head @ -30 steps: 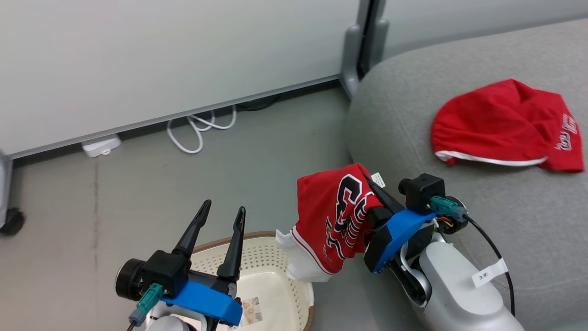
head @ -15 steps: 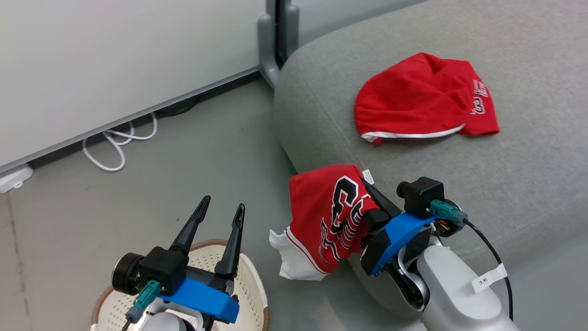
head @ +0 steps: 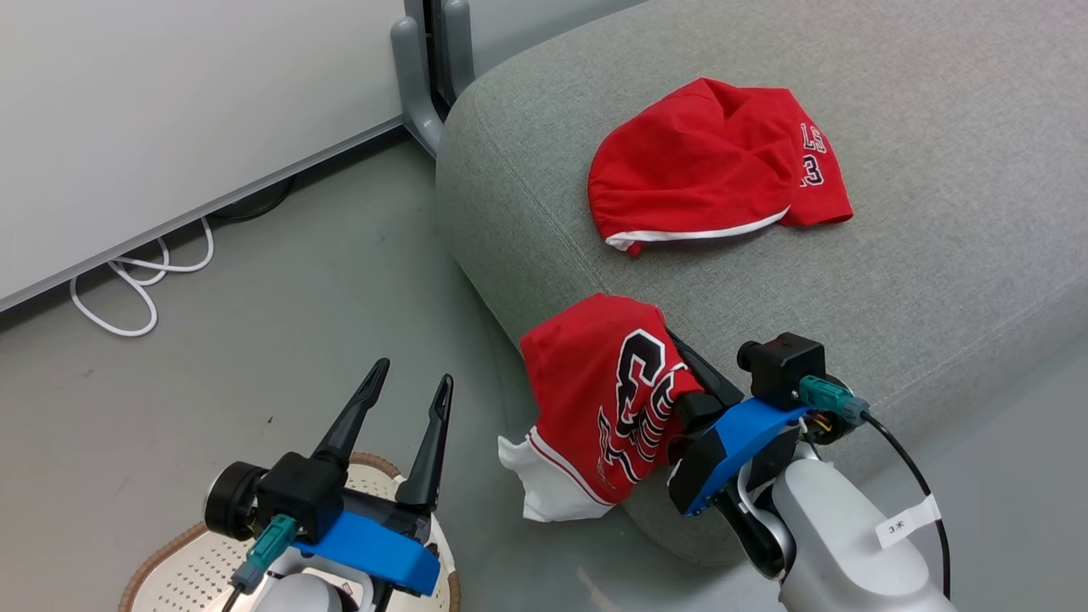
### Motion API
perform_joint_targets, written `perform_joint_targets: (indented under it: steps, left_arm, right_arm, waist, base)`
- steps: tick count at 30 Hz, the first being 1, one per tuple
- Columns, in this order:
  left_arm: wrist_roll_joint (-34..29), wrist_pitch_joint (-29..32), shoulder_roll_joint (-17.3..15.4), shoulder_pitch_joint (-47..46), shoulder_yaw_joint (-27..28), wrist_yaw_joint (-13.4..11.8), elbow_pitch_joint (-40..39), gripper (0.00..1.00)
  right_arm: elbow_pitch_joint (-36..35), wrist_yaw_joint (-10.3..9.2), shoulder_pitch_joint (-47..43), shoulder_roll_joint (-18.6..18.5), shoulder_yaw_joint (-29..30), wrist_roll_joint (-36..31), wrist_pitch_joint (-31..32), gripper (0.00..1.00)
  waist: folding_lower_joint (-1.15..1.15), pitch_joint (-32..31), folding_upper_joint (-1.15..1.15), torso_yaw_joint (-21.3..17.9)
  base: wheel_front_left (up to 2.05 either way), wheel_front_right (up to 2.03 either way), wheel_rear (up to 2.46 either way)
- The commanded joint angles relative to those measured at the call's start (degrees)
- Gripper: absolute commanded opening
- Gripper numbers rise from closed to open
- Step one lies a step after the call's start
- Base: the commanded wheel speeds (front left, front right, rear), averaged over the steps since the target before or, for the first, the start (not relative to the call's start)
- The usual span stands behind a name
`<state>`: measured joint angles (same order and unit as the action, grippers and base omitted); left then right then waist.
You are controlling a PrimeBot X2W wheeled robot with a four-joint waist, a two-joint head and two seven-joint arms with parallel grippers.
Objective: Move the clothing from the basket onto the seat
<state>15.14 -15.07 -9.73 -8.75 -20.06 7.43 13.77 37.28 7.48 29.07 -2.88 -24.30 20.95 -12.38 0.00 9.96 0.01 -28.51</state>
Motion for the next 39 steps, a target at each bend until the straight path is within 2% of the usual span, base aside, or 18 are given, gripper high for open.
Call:
perform_joint_targets:
  steps: [1, 10, 19, 23, 29, 30, 31, 39]
  left_arm:
    - [0.28, -0.14, -0.35, -0.89, -0.12, 0.06, 0.09, 1.0]
    - [0.57, -0.14, -1.03, -1.11, -0.98, 0.07, 0.2, 1.0]
    - [0.77, -0.14, -2.35, -1.36, -0.36, 0.07, -1.85, 1.0]
    - [0.5, -0.14, -3.5, -2.33, -0.16, 0.07, -3.12, 1.0]
    - [-0.11, -0.14, -6.25, -4.46, -0.5, 0.07, -6.62, 1.0]
    - [-0.11, -0.14, -6.25, -4.46, -0.5, 0.07, -6.62, 1.0]
    - [-0.31, -0.14, -7.35, -5.29, -0.57, 0.07, -7.98, 1.0]
    - [-1.77, -0.14, -10.69, -8.9, 0.97, 0.07, -13.42, 1.0]
  right_arm:
    - [-0.08, 0.03, -0.14, -0.01, 0.0, 0.64, -0.43, 0.0]
    - [0.19, 0.03, 0.21, -0.01, 1.18, 0.77, -0.84, 0.0]
    - [-2.72, 0.03, 7.14, -0.01, 4.64, 1.59, -1.29, 0.0]
    - [-4.81, 0.03, 12.58, -0.65, 9.54, 1.54, -0.97, 0.0]
    - [-8.56, 0.03, 21.99, -4.7, 18.95, 0.48, 1.38, 0.0]
    - [-8.56, 0.03, 21.99, -4.7, 18.95, 0.48, 1.38, 0.0]
    - [-9.47, 0.03, 25.29, -6.24, 22.76, 1.16, 2.49, 0.0]
    - [-7.73, 0.03, 34.53, -11.51, 38.02, -1.84, 4.93, 0.0]
  waist:
    - [0.0, 0.0, -0.01, -0.05]
    - [0.0, 0.31, -0.01, 0.84]
    - [0.0, 3.48, -0.01, 0.71]
    - [0.0, 6.41, -0.01, 0.82]
    - [0.0, 13.28, -0.01, 1.67]
    - [0.0, 13.28, -0.01, 1.67]
    - [0.0, 15.62, -0.01, 2.04]
    - [0.0, 25.09, -0.01, 4.44]
  base:
    - [0.0, 0.0, 0.0]
    - [0.0, 0.0, 0.0]
    - [0.0, 0.0, 0.0]
    - [0.0, 0.0, 0.0]
    - [0.0, 0.0, 0.0]
    - [0.0, 0.0, 0.0]
    - [0.0, 0.0, 0.0]
    - [0.0, 0.0, 0.0]
